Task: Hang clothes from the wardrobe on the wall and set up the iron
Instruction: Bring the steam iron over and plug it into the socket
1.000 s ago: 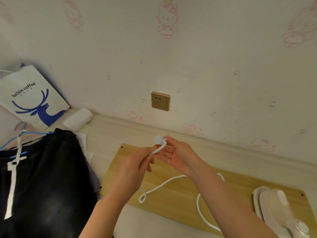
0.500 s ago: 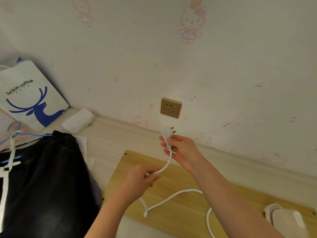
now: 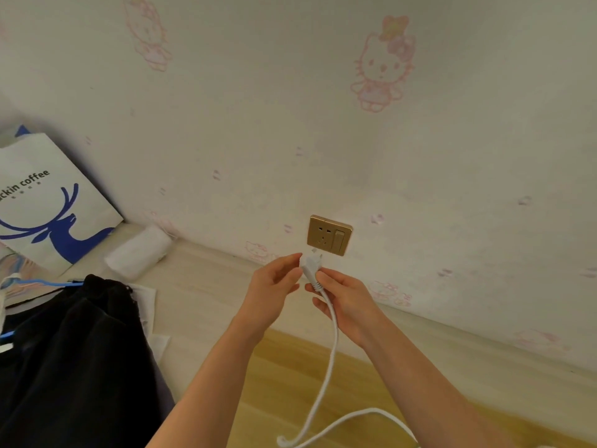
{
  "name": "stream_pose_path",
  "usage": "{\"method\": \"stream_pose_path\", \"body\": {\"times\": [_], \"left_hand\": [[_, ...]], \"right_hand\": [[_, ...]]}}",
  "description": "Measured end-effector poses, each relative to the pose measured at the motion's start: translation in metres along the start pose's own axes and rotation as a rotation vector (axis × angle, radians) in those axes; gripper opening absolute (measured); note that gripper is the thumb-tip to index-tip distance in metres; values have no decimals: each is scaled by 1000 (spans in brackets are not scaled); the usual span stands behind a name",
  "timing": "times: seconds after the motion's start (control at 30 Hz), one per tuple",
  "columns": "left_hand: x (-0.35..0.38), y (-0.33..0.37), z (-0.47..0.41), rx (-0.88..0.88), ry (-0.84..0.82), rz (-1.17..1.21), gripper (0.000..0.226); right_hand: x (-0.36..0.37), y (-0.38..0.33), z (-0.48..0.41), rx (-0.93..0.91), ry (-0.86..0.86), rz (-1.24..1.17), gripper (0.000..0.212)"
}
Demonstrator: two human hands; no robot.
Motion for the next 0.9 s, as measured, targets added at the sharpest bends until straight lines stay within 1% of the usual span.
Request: {"method": "stream_pose_path", "body": {"times": [0.07, 0.17, 0.23, 0.33, 0.4, 0.47, 0.57, 0.73, 0.9], "left_hand": [[0, -3, -11, 3, -16, 25, 31], [2, -10, -27, -3, 22, 66, 29], [3, -12, -36, -5, 80, 39, 27], [4, -11, -50, 11, 99, -20, 27], [4, -13, -60, 20, 93, -54, 28], [3, -15, -68, 27, 84, -77, 27], [4, -20, -76, 22, 61, -94, 28], [5, -29, -84, 21, 44, -93, 28], [1, -32, -84, 31, 51, -84, 28]], "right_hand": [[-5, -1, -7, -5, 17, -15, 17], [-12, 0, -17, -12, 40, 20, 18], [-16, 1, -23, -42, 103, 157, 15], [-21, -1, -33, -160, 253, 497, 14], [-22, -5, -39, -244, 278, 644, 19], [-23, -5, -42, -282, 277, 725, 24], [-26, -3, -44, -310, 285, 762, 27], [-27, -2, -50, -328, 336, 786, 23], [-25, 2, -57, -348, 336, 788, 21]]}}
Point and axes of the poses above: each hand's wrist, its own z-axis away from the middle knuckle, its own x-axis out of the palm, y = z × x, the point moved 1 cm from there along -z, towards the middle knuckle, and after that the axes turned 15 degrees about -y, right-handed, at the moved point
